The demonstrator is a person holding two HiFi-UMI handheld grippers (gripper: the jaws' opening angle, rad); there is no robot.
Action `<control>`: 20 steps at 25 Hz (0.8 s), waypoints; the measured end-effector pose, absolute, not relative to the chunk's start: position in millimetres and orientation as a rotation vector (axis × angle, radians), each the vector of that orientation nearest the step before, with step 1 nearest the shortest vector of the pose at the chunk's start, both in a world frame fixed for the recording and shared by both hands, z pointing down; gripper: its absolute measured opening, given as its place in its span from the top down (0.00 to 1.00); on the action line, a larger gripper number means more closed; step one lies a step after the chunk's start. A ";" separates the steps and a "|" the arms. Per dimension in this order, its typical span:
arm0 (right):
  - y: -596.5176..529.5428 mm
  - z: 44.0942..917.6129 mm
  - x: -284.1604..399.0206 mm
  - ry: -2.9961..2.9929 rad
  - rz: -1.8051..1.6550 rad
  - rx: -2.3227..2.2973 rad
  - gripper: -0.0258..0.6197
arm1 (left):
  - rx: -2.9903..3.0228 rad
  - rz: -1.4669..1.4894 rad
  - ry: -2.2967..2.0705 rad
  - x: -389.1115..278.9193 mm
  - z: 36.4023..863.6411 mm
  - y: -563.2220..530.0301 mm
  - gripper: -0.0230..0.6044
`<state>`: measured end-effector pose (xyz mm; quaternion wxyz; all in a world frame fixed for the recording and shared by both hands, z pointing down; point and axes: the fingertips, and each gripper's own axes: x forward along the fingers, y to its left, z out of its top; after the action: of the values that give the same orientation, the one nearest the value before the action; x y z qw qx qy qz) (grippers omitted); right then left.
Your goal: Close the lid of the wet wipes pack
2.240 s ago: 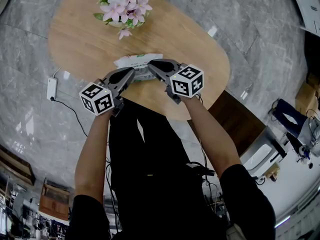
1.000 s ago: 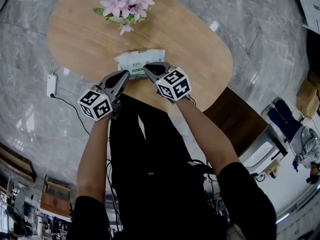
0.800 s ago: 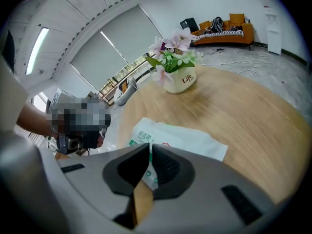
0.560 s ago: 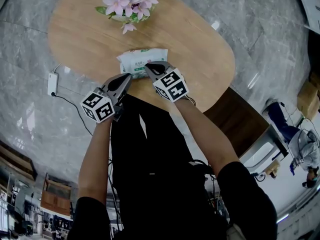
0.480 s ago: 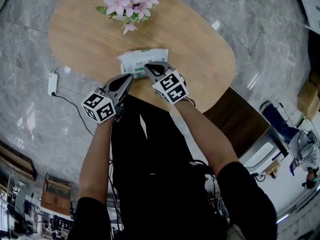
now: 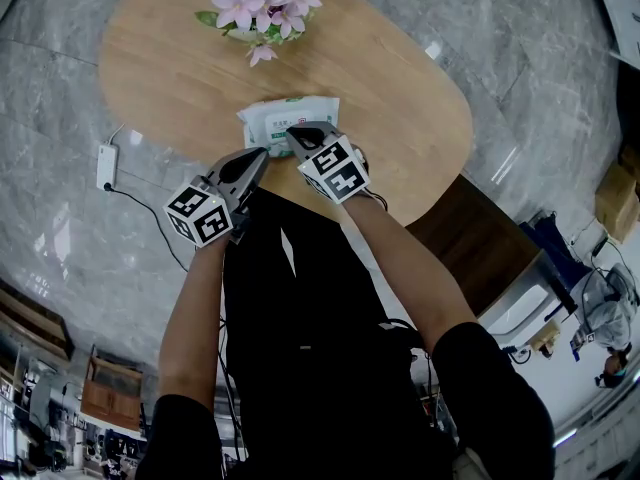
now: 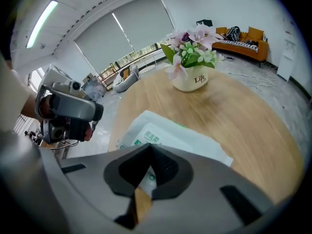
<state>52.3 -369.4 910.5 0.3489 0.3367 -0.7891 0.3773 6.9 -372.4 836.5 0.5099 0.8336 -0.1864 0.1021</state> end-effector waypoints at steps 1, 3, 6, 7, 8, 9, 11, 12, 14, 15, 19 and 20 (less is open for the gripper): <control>-369.6 911.0 52.3 -2.043 0.979 0.876 0.94 | 2.007 0.246 -0.448 6.4 836.6 -372.0 0.94; -369.8 911.7 51.5 -2.045 0.965 0.878 0.94 | 2.005 0.247 -0.448 5.2 837.3 -371.0 0.94; -370.2 912.2 50.1 -2.046 0.898 0.861 0.94 | 2.002 0.246 -0.448 4.3 837.8 -369.0 0.94; -370.6 912.0 50.3 -2.044 0.868 0.852 0.94 | 2.002 0.245 -0.447 4.5 837.3 -368.3 0.94; -371.1 911.5 50.5 -2.044 0.844 0.845 0.94 | 2.002 0.245 -0.445 4.7 836.7 -367.5 0.94; -371.4 911.2 50.4 -2.046 0.836 0.843 0.94 | 2.003 0.245 -0.443 4.7 836.2 -366.9 0.94; -371.0 911.4 49.5 -2.050 0.869 0.852 0.94 | 2.005 0.244 -0.440 4.8 834.5 -366.0 0.94; -370.5 910.8 49.4 -2.053 0.888 0.856 0.94 | 2.008 0.243 -0.438 5.0 832.6 -365.9 0.94; -369.1 905.4 51.9 -2.065 0.907 0.870 0.94 | 2.018 0.241 -0.434 5.9 825.8 -366.5 0.94; -368.7 899.4 54.7 -2.082 0.914 0.888 0.94 | 2.026 0.242 -0.430 6.3 821.0 -366.9 0.94; -372.5 854.2 70.8 -2.173 0.885 0.974 0.94 | 2.073 0.260 -0.413 6.3 792.5 -370.9 0.94; -375.0 838.9 74.1 -2.193 0.867 0.983 0.94 | 2.092 0.262 -0.409 7.1 781.6 -373.6 0.94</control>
<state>74.1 -375.0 838.9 0.2892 0.3684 -0.8217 0.3248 7.1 -373.6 781.6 0.4769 0.8562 -0.1676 0.1071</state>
